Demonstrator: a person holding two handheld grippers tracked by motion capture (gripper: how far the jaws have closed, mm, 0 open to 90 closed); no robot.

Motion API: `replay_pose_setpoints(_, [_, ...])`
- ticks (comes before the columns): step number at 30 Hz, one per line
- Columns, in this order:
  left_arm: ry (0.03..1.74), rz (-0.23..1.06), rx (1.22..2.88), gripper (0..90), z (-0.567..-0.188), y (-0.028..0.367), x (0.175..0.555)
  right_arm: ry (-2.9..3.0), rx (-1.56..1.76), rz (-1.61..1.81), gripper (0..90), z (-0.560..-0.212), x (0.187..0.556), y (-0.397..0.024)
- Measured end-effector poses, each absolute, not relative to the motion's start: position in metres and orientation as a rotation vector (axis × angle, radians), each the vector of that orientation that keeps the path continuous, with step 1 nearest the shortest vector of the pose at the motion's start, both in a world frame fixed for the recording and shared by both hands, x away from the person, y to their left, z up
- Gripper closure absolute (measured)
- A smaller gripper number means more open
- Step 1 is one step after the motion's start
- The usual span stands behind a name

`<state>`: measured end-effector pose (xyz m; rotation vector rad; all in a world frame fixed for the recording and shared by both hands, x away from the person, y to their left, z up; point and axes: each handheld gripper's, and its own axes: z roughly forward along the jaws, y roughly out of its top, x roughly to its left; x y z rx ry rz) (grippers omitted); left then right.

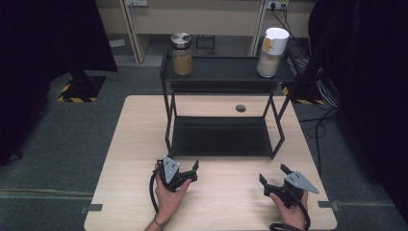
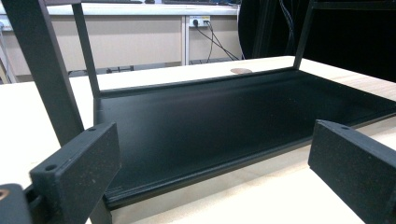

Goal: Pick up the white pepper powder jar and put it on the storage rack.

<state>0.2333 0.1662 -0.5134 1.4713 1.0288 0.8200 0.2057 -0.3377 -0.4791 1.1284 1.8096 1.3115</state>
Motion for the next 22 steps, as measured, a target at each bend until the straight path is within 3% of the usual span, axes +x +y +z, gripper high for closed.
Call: replay_pose_setpoints(22, [1.032,0.817,1.472,1.7,-0.513,0.1664,0.2336,1.782,1.122,1.326,5.9,-0.4828,0.2019,-0.3383])
